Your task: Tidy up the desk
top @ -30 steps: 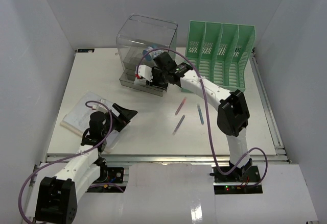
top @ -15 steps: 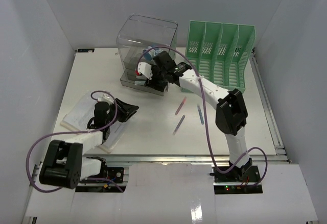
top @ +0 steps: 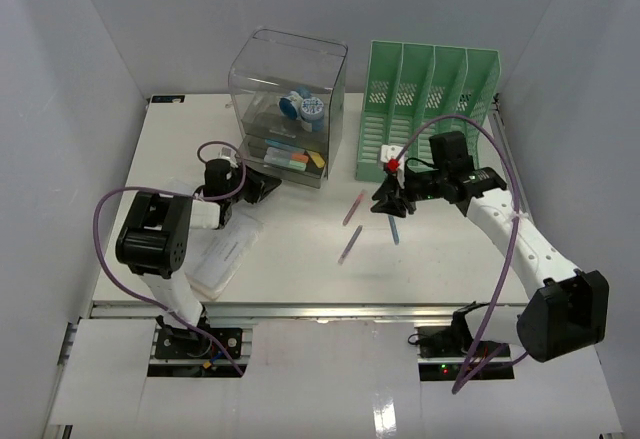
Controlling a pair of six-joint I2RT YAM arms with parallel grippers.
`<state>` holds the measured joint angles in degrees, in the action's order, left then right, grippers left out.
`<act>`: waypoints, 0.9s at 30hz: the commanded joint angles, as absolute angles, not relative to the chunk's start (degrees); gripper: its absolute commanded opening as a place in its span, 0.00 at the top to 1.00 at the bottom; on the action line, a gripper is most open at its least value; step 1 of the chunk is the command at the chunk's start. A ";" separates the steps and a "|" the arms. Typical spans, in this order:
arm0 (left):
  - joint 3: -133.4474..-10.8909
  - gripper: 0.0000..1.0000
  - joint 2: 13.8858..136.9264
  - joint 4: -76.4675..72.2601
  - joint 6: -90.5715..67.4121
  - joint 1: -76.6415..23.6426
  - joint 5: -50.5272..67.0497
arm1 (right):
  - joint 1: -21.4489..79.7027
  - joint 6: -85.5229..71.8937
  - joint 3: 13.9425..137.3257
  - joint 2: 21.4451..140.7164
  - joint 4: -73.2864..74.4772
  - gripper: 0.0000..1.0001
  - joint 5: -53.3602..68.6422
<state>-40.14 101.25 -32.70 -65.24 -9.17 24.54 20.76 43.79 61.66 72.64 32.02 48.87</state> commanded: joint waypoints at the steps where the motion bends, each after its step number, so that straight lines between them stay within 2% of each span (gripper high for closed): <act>1: -48.29 0.80 104.15 -31.44 -66.26 -9.23 22.29 | 10.85 42.56 56.92 68.32 29.62 0.61 63.20; 8: -58.86 0.75 109.08 -26.58 -66.93 -9.58 21.01 | 9.58 40.42 53.00 64.75 26.66 0.60 62.72; 17: -66.34 0.63 114.71 -24.06 -68.45 -9.67 21.80 | 9.31 39.99 52.91 64.06 26.09 0.58 58.52; 22: -60.81 0.53 111.24 -29.31 -66.84 -9.67 23.44 | 9.05 39.99 52.91 64.16 26.02 0.57 58.18; 27: -52.53 0.39 107.64 -37.85 -65.07 -9.52 24.09 | 9.05 39.99 52.76 64.82 26.10 0.57 58.27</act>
